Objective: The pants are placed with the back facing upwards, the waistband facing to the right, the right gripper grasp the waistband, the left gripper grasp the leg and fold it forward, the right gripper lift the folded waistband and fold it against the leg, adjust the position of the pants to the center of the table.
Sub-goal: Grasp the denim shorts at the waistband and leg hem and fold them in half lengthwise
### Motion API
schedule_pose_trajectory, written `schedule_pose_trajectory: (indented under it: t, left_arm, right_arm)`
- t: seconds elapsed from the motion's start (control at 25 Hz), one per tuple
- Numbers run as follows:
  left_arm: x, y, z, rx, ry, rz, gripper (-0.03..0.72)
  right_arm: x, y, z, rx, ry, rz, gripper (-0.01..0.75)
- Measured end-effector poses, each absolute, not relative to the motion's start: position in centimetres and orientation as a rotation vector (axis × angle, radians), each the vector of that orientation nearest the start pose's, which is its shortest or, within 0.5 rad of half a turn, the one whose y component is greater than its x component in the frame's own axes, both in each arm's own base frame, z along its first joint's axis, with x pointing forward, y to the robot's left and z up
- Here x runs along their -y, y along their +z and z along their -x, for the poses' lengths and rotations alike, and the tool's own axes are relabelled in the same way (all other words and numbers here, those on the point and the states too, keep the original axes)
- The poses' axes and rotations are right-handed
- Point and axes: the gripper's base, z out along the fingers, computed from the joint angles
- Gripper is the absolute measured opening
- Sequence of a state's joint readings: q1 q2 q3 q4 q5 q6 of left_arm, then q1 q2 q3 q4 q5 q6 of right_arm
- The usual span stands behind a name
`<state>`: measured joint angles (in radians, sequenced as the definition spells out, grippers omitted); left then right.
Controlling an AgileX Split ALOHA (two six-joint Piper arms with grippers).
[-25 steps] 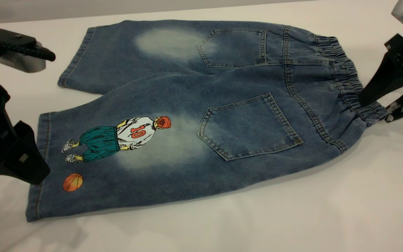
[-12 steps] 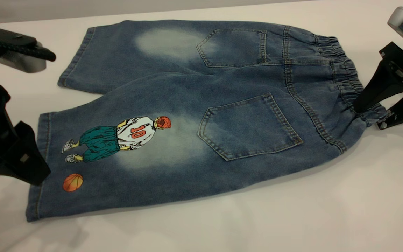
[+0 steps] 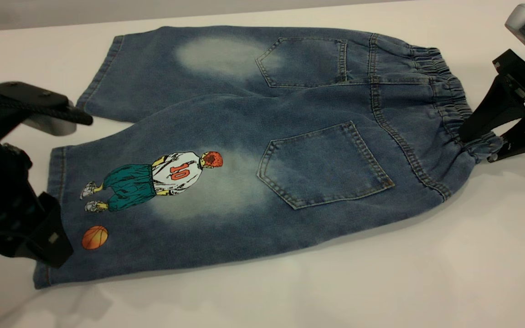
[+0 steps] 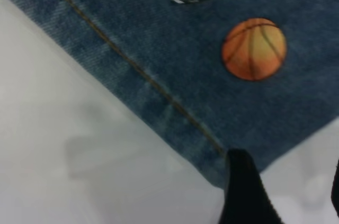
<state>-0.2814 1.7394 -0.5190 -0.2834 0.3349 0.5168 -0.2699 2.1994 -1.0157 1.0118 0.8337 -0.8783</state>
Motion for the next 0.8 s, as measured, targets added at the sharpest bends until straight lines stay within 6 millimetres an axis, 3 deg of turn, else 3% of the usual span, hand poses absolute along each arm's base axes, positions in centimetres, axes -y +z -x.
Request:
schedule_pose_trajectory:
  t: [0.68,0.8]
  left_arm:
    - [6.6,5.1,-21.1,-3.003,-0.076,-0.808,0.368]
    - [6.5,4.7,-21.1,-3.011,-0.073,-0.81,0.34]
  right_arm:
    - [3.2,4.6,-33.2,-2.873,1.037,-0.335,0.351]
    - [3.1,4.6,-33.3,-2.862,1.048,-0.343,0.351]
